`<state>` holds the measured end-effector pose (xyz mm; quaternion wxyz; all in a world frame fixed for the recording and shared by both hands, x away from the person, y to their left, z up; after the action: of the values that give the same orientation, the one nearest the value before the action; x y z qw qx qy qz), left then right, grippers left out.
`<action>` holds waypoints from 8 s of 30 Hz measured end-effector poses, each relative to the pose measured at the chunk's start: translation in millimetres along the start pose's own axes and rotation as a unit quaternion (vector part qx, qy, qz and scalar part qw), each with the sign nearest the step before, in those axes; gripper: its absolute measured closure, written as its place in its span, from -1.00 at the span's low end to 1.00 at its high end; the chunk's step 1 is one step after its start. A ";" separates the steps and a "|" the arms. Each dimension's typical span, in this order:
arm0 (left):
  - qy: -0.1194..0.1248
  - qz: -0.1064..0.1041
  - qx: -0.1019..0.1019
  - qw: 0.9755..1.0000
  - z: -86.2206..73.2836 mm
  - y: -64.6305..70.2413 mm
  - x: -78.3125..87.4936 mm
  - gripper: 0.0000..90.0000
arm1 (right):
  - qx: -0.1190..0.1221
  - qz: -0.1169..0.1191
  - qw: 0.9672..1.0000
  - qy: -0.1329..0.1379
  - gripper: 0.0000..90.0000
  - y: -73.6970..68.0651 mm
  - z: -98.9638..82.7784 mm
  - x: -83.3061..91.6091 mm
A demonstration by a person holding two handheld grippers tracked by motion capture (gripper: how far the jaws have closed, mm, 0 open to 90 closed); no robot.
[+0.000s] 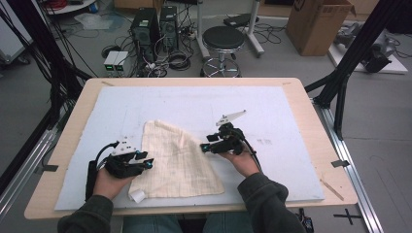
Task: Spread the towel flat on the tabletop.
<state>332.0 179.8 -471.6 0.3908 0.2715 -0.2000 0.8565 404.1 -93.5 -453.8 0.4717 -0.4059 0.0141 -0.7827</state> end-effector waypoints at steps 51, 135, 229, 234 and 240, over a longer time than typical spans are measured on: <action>-0.027 -0.007 -0.002 1.000 -13.8 2.7 4.3 0.37 | 0.067 0.022 0.997 0.005 0.27 -66.4 -2.2 -1.6; -0.075 0.074 0.079 0.991 42.2 -94.7 -79.4 0.64 | 0.011 -0.097 0.994 -0.050 0.88 21.6 -35.5 12.1; -0.002 -0.002 -0.007 1.000 -2.5 0.3 -4.9 0.15 | 0.114 -0.069 0.989 -0.066 0.96 15.9 -64.2 43.3; -0.001 -0.005 -0.012 1.000 -2.1 2.4 -4.6 0.15 | 0.103 -0.075 0.990 -0.055 0.96 21.8 -67.6 54.3; 0.008 -0.013 -0.011 1.000 -0.1 4.8 -2.3 0.14 | 0.107 -0.045 0.993 -0.018 0.53 10.7 -65.7 62.8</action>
<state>329.5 175.6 -473.7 0.4060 0.2631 -0.2032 0.8512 355.2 -170.2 -463.0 0.4767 -0.3677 -0.0968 -0.7926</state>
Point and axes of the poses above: each handheld gripper's, and its own axes: x roughly backward along the jaws, z roughly out of its top, y roughly to its right, the point moved 6 cm from there along -x, roughly forward along the jaws, and after that the axes turned 12 degrees about -x, right-handed, at the moved point
